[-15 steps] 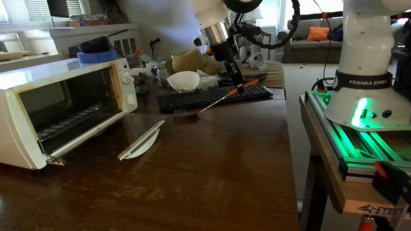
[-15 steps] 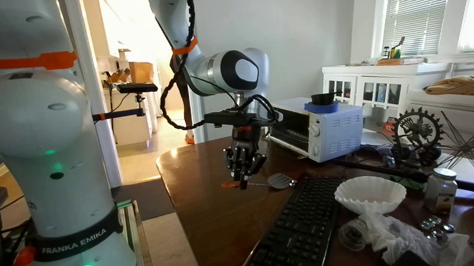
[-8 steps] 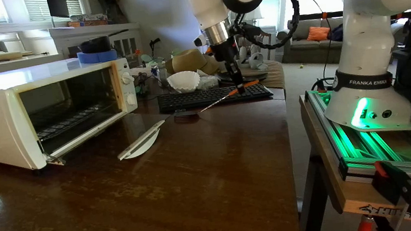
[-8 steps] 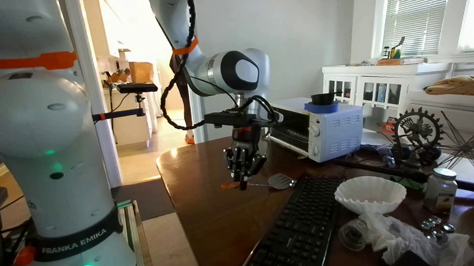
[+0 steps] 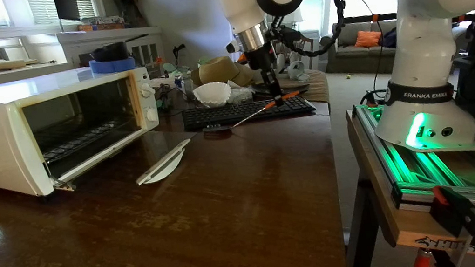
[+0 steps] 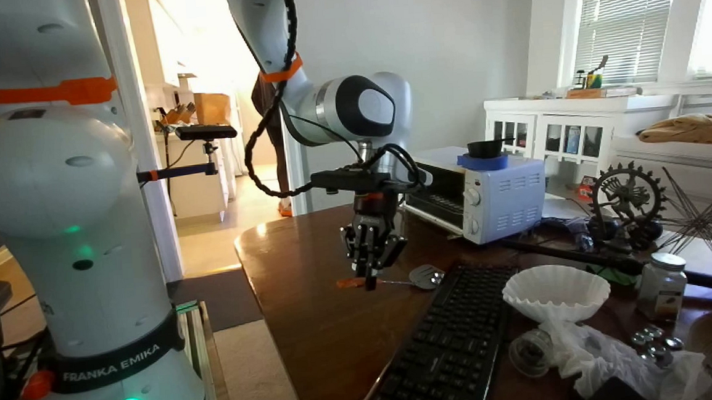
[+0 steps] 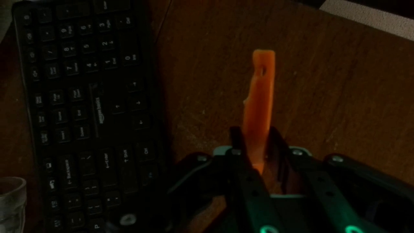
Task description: Use the fish slice to place the glass objects on top of the white oven.
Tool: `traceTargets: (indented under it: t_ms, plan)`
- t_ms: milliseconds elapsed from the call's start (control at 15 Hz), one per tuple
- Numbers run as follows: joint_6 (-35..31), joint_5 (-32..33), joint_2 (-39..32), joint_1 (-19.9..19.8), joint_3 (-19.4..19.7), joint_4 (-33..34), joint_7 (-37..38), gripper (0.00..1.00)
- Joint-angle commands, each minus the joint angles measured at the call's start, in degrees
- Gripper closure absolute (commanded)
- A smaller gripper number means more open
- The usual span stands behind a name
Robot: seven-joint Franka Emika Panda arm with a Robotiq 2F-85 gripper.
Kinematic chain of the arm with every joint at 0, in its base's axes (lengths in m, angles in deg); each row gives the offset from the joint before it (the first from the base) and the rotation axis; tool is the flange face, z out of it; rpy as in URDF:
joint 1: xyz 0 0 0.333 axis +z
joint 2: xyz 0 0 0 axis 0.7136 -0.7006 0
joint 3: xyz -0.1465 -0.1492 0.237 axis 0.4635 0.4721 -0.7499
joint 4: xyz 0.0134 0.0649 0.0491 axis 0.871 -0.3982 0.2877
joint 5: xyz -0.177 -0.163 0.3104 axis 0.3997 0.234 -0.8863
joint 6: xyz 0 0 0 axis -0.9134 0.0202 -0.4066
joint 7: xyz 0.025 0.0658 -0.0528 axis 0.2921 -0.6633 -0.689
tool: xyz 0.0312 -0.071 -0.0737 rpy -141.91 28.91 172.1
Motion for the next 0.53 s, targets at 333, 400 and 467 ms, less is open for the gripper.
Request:
traceTargets:
  t_ms: [333,400,467]
  plan:
    - [-1.3,10.5,2.9,1.7,-3.5,-4.3,6.7,0.94]
    - [-1.2,12.3,3.3,1.9,-4.1,-4.7,8.6,0.94]
    - [-1.1,13.0,3.6,2.1,-4.6,-5.0,9.6,0.94]
